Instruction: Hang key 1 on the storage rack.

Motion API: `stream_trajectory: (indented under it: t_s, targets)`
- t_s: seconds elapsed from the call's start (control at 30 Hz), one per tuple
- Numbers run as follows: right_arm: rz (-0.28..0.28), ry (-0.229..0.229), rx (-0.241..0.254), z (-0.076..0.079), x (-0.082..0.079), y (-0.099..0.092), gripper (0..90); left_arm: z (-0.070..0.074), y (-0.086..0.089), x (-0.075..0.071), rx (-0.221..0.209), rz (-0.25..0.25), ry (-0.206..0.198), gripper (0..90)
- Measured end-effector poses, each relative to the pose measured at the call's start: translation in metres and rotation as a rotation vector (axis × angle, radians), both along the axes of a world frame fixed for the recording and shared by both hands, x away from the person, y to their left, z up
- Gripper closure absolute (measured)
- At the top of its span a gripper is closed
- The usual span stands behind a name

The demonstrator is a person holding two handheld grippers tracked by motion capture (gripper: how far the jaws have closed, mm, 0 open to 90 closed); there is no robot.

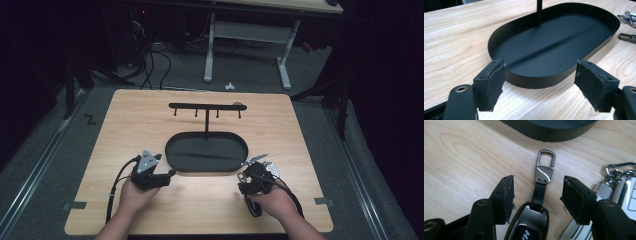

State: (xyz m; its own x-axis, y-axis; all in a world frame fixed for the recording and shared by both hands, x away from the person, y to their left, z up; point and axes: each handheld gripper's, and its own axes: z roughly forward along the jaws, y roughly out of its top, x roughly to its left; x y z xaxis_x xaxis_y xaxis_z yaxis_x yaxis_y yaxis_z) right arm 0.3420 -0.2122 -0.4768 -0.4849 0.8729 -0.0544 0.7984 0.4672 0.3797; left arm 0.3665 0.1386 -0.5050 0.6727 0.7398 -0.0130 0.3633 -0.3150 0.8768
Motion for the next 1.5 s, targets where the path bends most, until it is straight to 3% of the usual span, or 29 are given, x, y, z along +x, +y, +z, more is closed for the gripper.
stream_trajectory:
  t_s: [0.07, 0.2, 0.4, 0.5, 0.53, 0.7, 0.97, 1.17, 1.5]
  targets:
    - [0.019, 0.047, -0.013, -0.001, 0.005, 0.003, 39.7, 0.000, 0.001, -0.001, -0.005, 0.000, 0.000, 22.5]
    - [0.029, 0.087, -0.045, 0.000, 0.010, 0.006, 39.9, 0.002, 0.003, -0.003, -0.028, 0.000, -0.001, 19.9]
    - [0.041, 0.163, -0.087, -0.001, 0.018, 0.006, 46.7, 0.003, 0.003, -0.004, -0.024, 0.002, -0.010, 18.9]
    - [0.020, 0.191, -0.115, -0.004, 0.022, 0.006, 47.9, 0.002, 0.002, -0.004, -0.019, 0.003, -0.018, 19.8]
    - [-0.029, 0.216, -0.104, -0.004, 0.024, 0.006, 50.0, 0.002, 0.002, -0.004, -0.019, 0.000, -0.021, 20.6]
    - [-0.055, 0.254, -0.101, -0.006, 0.031, 0.006, 55.7, 0.003, 0.001, -0.004, -0.018, -0.012, -0.023, 21.5]
    - [-0.023, 0.348, -0.158, -0.011, 0.038, 0.016, 64.8, 0.001, 0.002, -0.004, -0.011, -0.019, -0.013, 22.0]
    - [-0.012, 0.389, -0.164, -0.011, 0.043, 0.020, 77.7, 0.002, 0.001, -0.004, -0.012, -0.027, -0.014, 23.0]
    - [0.048, 0.370, -0.178, -0.011, 0.037, 0.021, 80.0, 0.001, 0.000, -0.004, 0.002, -0.037, -0.003, 24.8]
